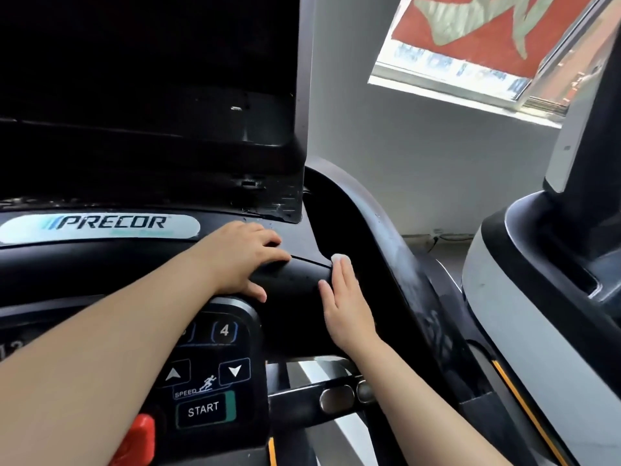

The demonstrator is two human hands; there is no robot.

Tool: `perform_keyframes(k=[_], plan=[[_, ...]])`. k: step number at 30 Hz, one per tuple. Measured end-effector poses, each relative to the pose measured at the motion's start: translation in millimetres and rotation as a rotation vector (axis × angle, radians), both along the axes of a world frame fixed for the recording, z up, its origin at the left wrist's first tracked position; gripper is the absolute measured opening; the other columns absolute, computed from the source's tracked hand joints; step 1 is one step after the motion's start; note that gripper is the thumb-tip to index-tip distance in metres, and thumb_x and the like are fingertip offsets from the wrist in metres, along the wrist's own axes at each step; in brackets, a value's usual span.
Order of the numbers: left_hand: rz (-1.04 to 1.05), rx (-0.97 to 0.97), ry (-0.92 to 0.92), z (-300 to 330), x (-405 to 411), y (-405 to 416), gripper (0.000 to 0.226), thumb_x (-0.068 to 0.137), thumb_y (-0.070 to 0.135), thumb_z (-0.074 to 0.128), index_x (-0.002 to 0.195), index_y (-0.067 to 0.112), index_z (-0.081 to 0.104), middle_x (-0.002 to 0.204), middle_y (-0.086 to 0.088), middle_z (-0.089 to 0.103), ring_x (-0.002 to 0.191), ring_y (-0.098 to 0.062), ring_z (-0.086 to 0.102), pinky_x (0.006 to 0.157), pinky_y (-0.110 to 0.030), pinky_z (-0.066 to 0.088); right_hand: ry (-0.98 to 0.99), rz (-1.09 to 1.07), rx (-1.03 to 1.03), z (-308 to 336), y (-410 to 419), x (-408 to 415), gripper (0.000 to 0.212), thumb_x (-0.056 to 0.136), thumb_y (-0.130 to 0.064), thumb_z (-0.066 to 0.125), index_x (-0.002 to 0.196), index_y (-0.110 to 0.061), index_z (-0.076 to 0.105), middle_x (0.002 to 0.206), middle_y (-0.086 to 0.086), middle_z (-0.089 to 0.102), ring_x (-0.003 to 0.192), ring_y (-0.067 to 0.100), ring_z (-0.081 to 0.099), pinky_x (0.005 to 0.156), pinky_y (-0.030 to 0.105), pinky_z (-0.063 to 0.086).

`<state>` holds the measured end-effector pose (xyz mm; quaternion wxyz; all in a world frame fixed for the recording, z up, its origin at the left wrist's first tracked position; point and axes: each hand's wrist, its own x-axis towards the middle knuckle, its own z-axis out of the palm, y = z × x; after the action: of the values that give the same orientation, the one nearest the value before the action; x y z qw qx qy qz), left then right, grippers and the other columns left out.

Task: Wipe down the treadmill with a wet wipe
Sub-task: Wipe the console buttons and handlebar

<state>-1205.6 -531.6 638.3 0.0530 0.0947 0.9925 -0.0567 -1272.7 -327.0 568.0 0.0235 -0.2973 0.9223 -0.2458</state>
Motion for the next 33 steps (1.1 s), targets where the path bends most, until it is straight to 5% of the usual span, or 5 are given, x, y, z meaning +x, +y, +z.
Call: perform_keyframes(k=[5,11,17,24,33], plan=[[-0.006,0.015,0.021,-0.8,0.0,-1.3,0.072,0.076,0.067,0.057,0.138,0.04,0.033,0.145,0.013,0.031,0.131,-0.011,0.031,0.104,-0.029,0.028,-0.097,-0.074,0.108,-9.7,42.3,-12.7,0.058,0.103,-0.03,0.029,0.151,-0.014,0.003,0.16,-0.003,0.001,0.146,0.011,0.003,0.113,0.021,0.0],[0.008,0.022,0.024,-1.6,-0.5,-1.5,0.072,0.076,0.067,0.056,0.139,0.041,0.032,0.145,0.012,0.03,0.131,-0.011,0.03,0.104,-0.029,0.028,-0.108,-0.015,-0.114,-2.1,-2.3,1.6,0.052,0.102,-0.025,0.032,0.15,-0.013,0.015,0.158,-0.002,0.011,0.145,0.009,0.006,0.118,0.032,0.008],[0.004,0.031,0.033,-2.3,-0.8,-2.2,0.073,0.076,0.068,0.056,0.14,0.041,0.031,0.145,0.013,0.03,0.132,-0.01,0.029,0.104,-0.028,0.027,-0.076,0.003,0.137,-7.1,51.4,-5.0,0.057,0.101,-0.03,0.032,0.152,-0.015,0.009,0.159,-0.004,0.011,0.144,0.018,0.016,0.111,0.026,0.017],[0.008,0.035,0.039,-4.4,-1.6,-2.4,0.074,0.075,0.068,0.057,0.138,0.039,0.032,0.144,0.013,0.031,0.131,-0.01,0.03,0.102,-0.027,0.028,-0.043,0.171,-0.069,11.6,1.8,22.0,0.052,0.101,-0.017,0.036,0.15,-0.018,0.018,0.152,-0.015,0.014,0.143,0.006,0.012,0.098,-0.003,0.006],[0.088,0.107,0.067,-3.4,1.4,-3.7,0.087,0.066,0.066,0.067,0.136,0.023,0.038,0.139,0.008,0.039,0.129,-0.013,0.036,0.106,-0.028,0.027,0.033,0.337,0.158,24.8,-9.8,0.0,0.056,0.1,-0.037,0.023,0.151,-0.016,0.015,0.157,-0.009,0.012,0.143,0.001,0.002,0.109,0.014,-0.005]])
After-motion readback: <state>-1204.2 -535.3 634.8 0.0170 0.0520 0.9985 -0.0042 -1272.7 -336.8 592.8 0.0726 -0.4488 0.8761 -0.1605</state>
